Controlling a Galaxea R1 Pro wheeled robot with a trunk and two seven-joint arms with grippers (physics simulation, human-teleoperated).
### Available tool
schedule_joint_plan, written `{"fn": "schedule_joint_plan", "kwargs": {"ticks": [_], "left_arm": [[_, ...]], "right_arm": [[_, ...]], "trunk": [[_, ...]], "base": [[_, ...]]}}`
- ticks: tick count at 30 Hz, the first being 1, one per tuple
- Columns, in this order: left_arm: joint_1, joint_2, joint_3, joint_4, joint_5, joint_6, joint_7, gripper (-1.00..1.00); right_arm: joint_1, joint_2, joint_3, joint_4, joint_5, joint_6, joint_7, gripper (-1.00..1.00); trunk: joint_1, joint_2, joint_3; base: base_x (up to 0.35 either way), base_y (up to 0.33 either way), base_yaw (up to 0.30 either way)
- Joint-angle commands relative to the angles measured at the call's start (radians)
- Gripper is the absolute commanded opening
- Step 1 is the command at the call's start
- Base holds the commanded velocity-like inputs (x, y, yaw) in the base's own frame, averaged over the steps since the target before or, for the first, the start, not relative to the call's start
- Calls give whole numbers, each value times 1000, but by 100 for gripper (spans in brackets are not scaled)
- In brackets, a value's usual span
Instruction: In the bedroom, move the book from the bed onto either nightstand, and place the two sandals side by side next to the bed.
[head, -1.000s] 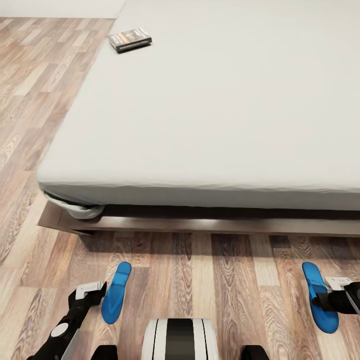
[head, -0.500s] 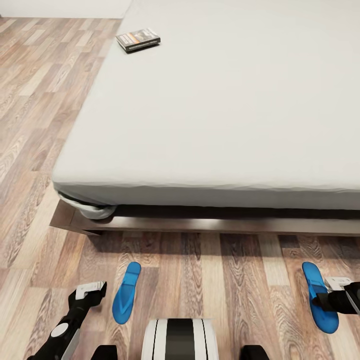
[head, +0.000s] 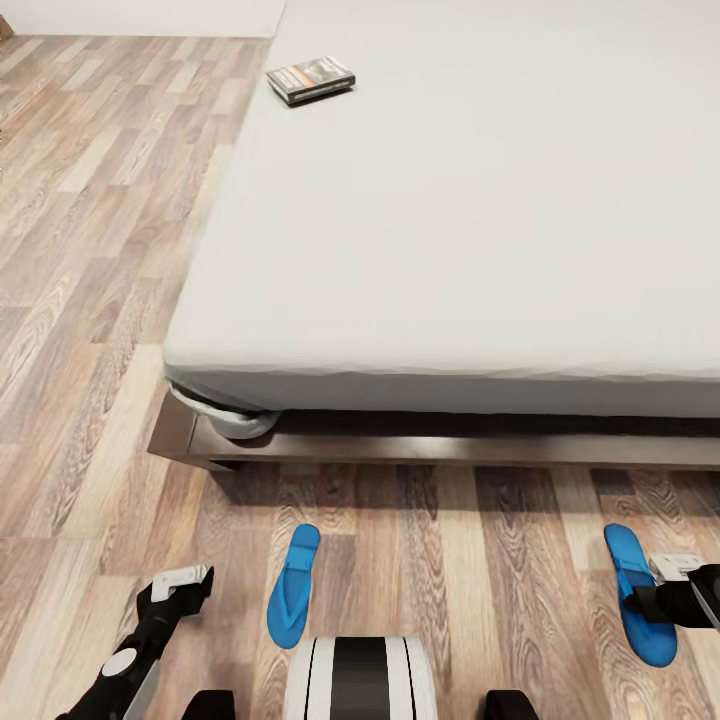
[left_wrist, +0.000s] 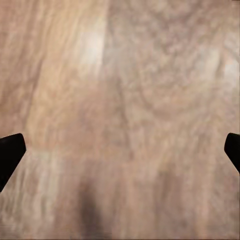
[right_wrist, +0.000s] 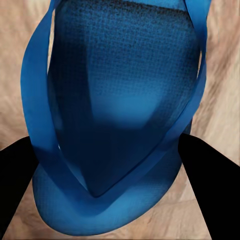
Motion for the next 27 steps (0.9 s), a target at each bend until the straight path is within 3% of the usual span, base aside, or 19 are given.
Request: {"fn": "schedule_joint_plan", "kwargs": {"ticks": [1, 27], "left_arm": [[-1, -1, 6, 1, -3, -3, -9, 100], [-1, -1, 6, 17, -3, 0, -9, 100]], "right_arm": [[0, 0, -3, -2, 11, 4, 9, -100], [0, 11, -4, -2, 10, -14, 10, -100]], "trunk": [[0, 0, 0], [0, 0, 0]], "base": [[0, 276, 0], [0, 278, 0]]}}
